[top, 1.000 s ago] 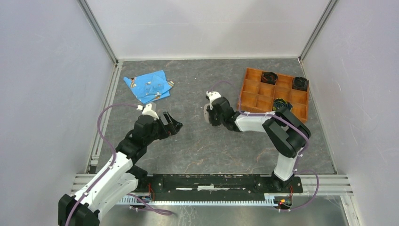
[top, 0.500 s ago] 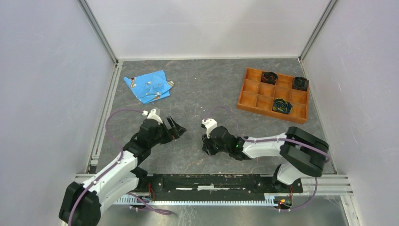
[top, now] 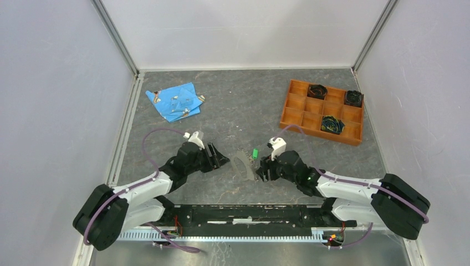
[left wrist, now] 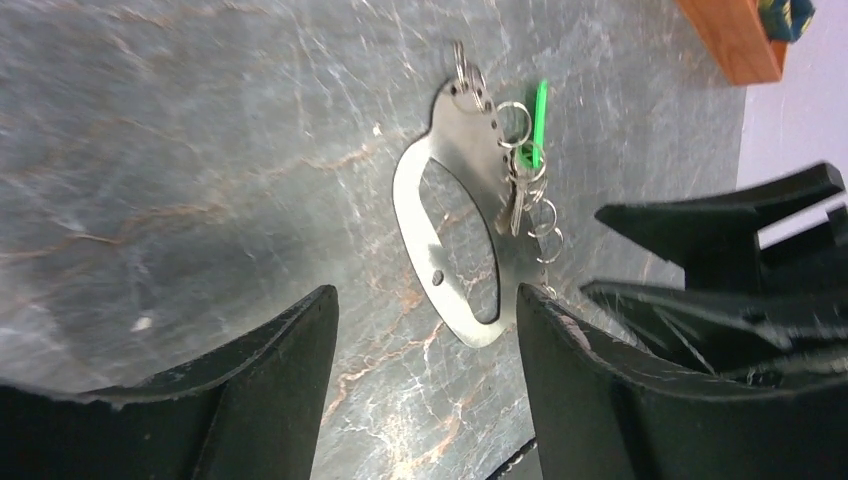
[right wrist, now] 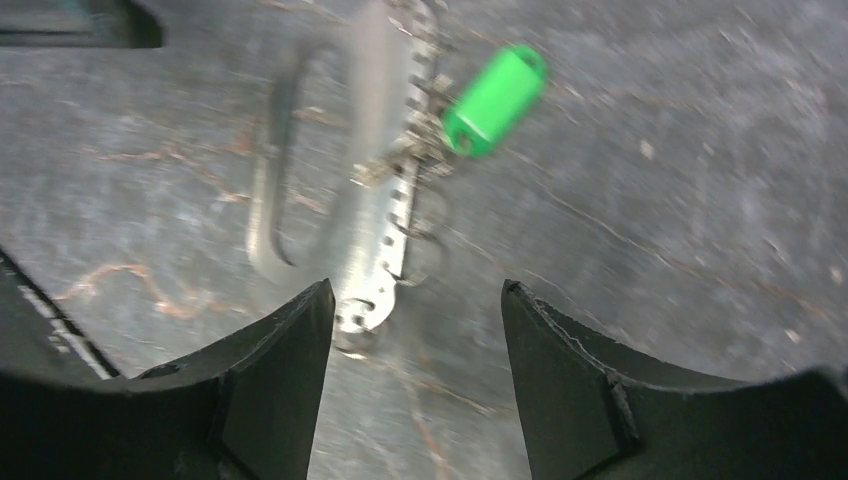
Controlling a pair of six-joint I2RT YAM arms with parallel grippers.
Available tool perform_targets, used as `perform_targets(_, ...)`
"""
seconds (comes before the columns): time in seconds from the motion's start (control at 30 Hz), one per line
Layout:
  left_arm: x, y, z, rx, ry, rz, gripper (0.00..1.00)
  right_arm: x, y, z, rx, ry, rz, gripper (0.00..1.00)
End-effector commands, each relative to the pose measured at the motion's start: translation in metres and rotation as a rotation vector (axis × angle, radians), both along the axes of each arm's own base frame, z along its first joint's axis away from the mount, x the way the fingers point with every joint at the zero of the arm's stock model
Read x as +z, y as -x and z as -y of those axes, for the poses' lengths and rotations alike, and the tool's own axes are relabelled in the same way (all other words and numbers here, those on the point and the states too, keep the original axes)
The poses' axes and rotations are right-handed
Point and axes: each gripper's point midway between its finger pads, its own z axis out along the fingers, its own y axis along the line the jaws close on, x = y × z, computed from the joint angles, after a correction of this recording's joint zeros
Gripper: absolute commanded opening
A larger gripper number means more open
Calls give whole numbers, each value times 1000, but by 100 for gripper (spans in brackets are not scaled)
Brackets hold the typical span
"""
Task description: Remove the keys from the keyring
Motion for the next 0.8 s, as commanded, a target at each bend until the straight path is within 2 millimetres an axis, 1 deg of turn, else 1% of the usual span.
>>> perform_targets(0.0,9,-1,24,18,70,32,70,2,1,3,39,-106,-21,69)
perform_targets(0.13,3,2,36,12,60,31,66,-3,9,4,40,-158,-54,69)
perform_targets(0.23,-3,4,39,17,63,18,62,-6,14,7,21,-187,-70,66)
perform_targets(0.37,-10,1,36,65,58,12,54,-9,13,9,-12,-201,-82,63)
perform_targets(0.5,-12,1,34,78,51,17,52,-11,11,2,-14,-213,-112,59)
perform_targets(0.63,-17,1,30,98,39,10,47,-14,10,-8,2,-224,-153,54)
perform_targets(0.77,-23,1,30,103,28,3,43,-18,12,-16,5,-252,-195,53)
